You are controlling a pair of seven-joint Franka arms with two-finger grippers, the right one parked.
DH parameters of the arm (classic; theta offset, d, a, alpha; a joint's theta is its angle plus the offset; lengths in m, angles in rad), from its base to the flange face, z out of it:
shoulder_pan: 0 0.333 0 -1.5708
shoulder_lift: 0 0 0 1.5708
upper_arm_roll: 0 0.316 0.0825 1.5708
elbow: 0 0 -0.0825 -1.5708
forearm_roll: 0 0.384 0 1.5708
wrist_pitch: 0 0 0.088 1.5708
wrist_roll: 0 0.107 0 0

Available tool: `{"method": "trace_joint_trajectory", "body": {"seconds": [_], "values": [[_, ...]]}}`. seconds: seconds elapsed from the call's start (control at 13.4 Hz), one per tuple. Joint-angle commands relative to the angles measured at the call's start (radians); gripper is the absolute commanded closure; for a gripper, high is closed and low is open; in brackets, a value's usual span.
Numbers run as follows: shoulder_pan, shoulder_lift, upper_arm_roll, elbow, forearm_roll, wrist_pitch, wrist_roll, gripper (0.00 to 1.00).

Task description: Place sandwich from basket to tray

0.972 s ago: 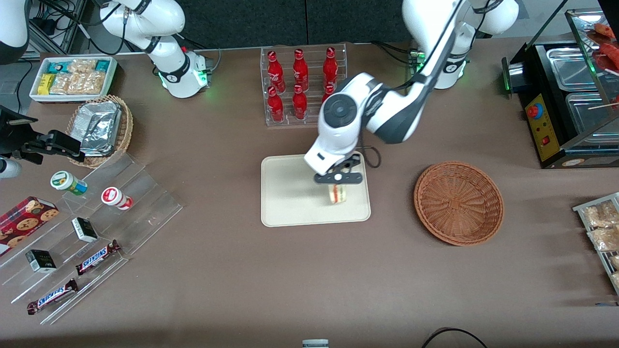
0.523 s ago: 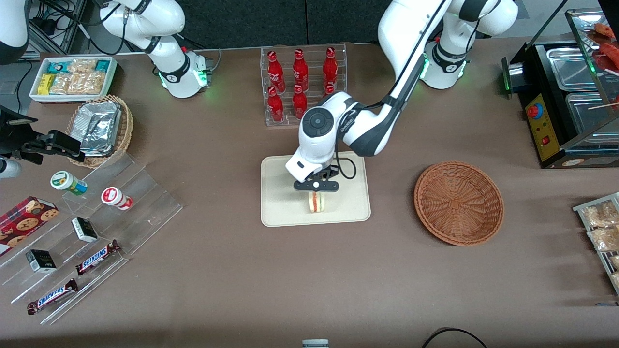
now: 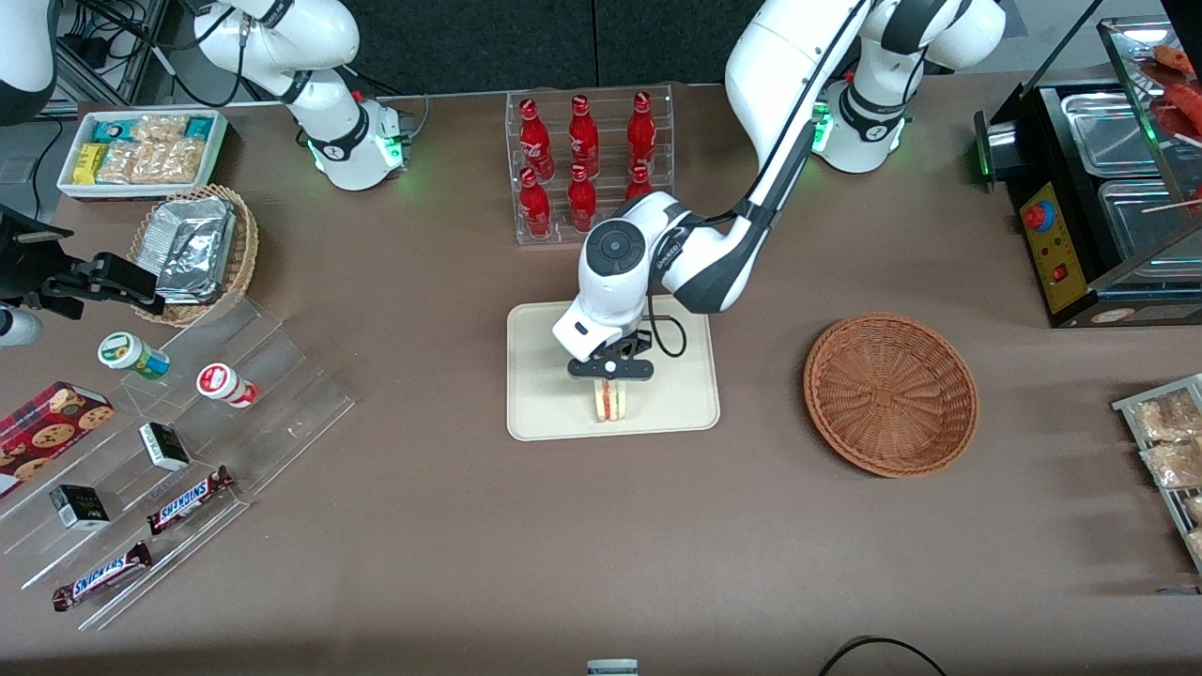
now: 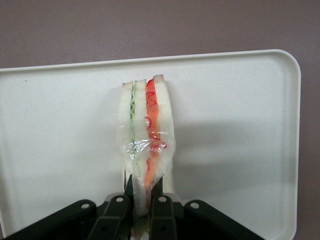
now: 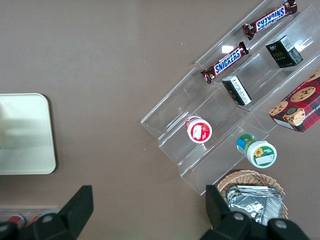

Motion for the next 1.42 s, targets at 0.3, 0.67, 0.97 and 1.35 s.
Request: {"method": "trace_joint_trajectory", "body": {"seconds": [0.3,0.67,0.97,1.35], "values": [[-0.023,0.023,0.009,0.019,-0.016,-0.008,-0.016,0.74],[-0.027,0.006,0.006,0.029,-0.015,-0.062,-0.014,0.0],[-0.011,-0.087,0.012,0.029,-0.016,-0.154,-0.016,0.0],[0.089,-0.267,0.015,0.071,-0.016,-0.364,-0.04,0.0]]}}
